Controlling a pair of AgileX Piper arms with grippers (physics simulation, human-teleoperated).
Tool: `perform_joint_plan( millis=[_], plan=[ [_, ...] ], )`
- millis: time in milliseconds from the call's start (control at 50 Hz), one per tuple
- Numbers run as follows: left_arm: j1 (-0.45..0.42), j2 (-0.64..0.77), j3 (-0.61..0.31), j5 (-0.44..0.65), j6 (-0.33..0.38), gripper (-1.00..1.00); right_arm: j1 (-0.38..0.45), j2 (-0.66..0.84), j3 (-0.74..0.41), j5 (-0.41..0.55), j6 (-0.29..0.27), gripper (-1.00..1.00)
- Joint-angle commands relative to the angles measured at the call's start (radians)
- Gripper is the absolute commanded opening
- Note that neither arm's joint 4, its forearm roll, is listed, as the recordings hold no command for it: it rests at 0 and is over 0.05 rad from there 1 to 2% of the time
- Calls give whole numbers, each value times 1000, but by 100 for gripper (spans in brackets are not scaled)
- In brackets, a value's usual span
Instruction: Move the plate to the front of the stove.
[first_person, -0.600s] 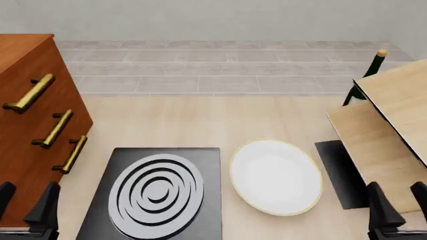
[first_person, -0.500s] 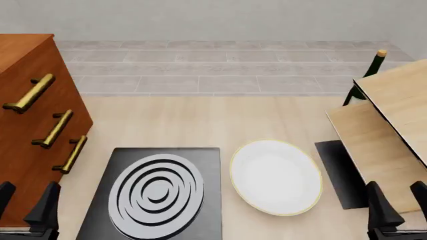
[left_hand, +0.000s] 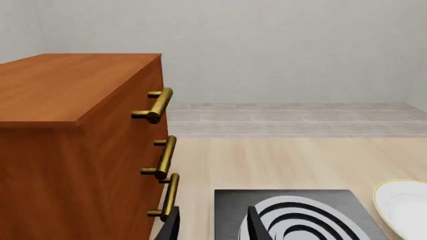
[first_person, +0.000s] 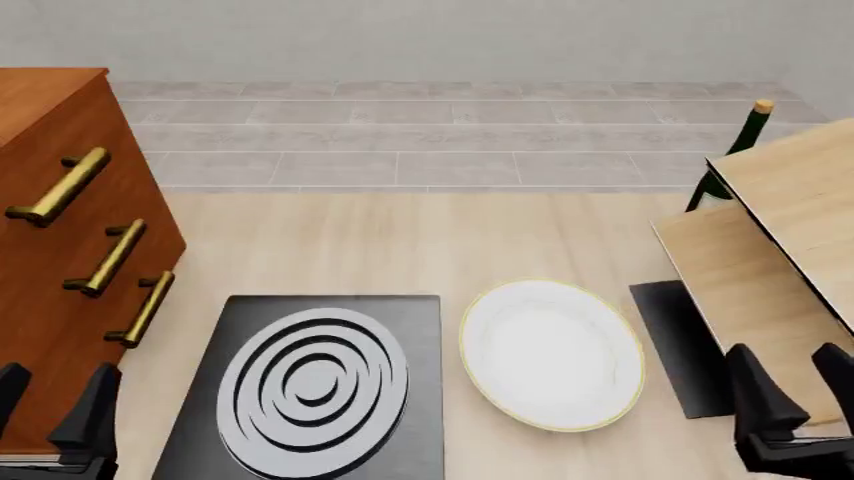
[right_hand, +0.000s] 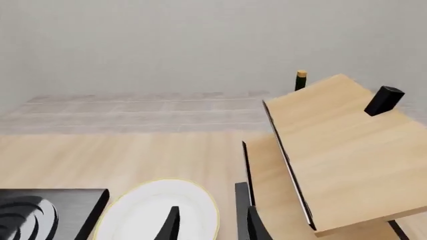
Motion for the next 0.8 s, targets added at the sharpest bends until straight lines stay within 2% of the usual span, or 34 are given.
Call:
perform_joint_plan(
  millis=[20,80,100,180,220,260,280,300,380,440,460,580,600,620,660,680,800],
  plan=[
    [0,0,0,0,0,100,8,171,-178,136,106,100],
    [0,0,0,0,0,100,3,179,-219,191,138,100],
    [0,0,0,0,0,100,-3,210,-252,225,179,100],
    [0,0,0,0,0,100,5,234,-272,253,203,100],
    [0,0,0,0,0,100,25,275,-294,294,272,100],
    [0,0,0,0,0,100,9,285,-292,295,304,100],
    [0,0,0,0,0,100,-6,338,-275,306,418,100],
    [0,0,0,0,0,100,-6,346,-268,304,446,100],
    [0,0,0,0,0,100,-18,365,-249,302,484,100],
    [0,0,0,0,0,100,8,361,-224,302,549,100],
    [0,0,0,0,0,100,50,356,-208,308,574,100],
    [0,0,0,0,0,100,73,361,-166,299,586,100],
    [0,0,0,0,0,100,75,365,-144,288,627,100],
    [0,0,0,0,0,100,78,370,-132,280,643,100],
    [0,0,0,0,0,100,82,373,-137,279,619,100],
    [0,0,0,0,0,100,93,378,-125,269,639,100],
    [0,0,0,0,0,100,111,414,-91,229,656,100]
  ],
)
